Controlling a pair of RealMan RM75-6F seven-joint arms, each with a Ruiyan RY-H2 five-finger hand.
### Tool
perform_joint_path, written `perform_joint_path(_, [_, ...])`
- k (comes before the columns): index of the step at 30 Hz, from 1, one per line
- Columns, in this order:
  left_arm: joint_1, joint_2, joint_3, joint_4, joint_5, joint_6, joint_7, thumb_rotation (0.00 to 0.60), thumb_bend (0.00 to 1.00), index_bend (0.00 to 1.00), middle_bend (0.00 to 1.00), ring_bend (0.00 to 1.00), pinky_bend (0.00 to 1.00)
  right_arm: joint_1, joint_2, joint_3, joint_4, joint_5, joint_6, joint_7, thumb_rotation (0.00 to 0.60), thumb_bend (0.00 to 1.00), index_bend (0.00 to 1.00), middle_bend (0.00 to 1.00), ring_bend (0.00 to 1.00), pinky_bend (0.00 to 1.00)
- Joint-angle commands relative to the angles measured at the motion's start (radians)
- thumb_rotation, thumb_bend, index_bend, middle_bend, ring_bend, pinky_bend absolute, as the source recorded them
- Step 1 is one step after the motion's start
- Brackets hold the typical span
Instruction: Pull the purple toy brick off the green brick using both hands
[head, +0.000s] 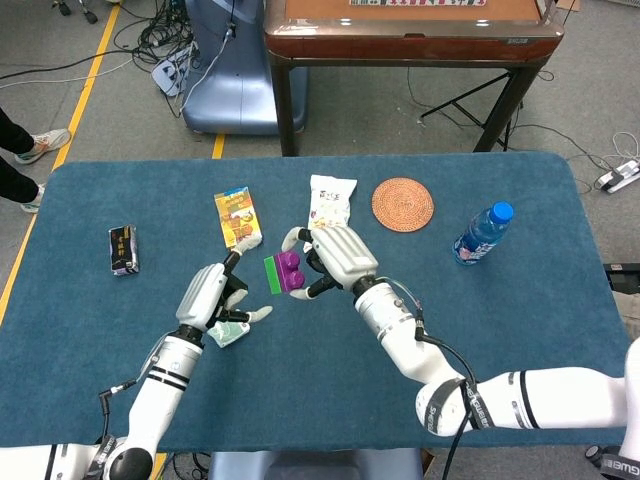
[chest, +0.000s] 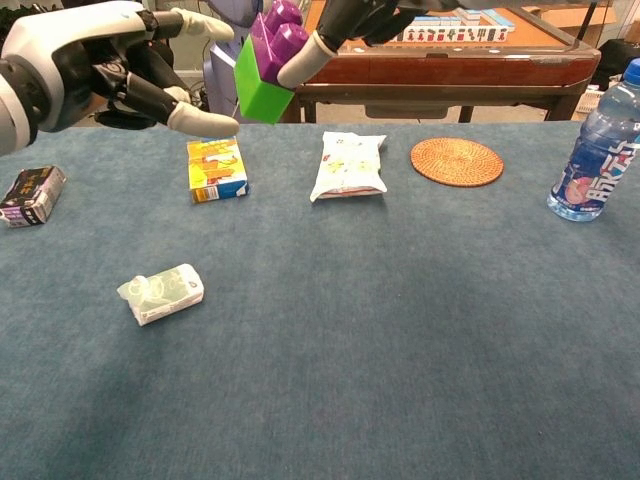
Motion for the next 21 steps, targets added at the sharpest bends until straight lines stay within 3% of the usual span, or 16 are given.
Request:
perform_joint_path(1, [-0.008,-0.017,-0.001,0.006,-0.015,0.015,0.022,0.600,0.00,0.16,1.00,1.00,1.00,0.016,-0.017,0.005,0.001,0.033,0.019,-0.019,0.600,0.12,0.59,1.00,1.00,1.00])
perform_joint_path(14, [-0.015,-0.054,-0.004,0.018,-0.048,0.055,0.070,0.600,0.00,0.28,1.00,1.00,1.00,0.043,-0.033,0.040,0.002,0.143,0.012,-0.020,0.600,0.14,0.60,1.00,1.00,1.00])
perform_joint_path(21, [-0.014,-0.060,-0.009,0.017,-0.056,0.049,0.061,0.600,0.00,0.29,1.00,1.00,1.00,0.046,-0.036,0.040,0.010,0.152,-0.009,-0.013,0.600,0.14,0.60,1.00,1.00,1.00])
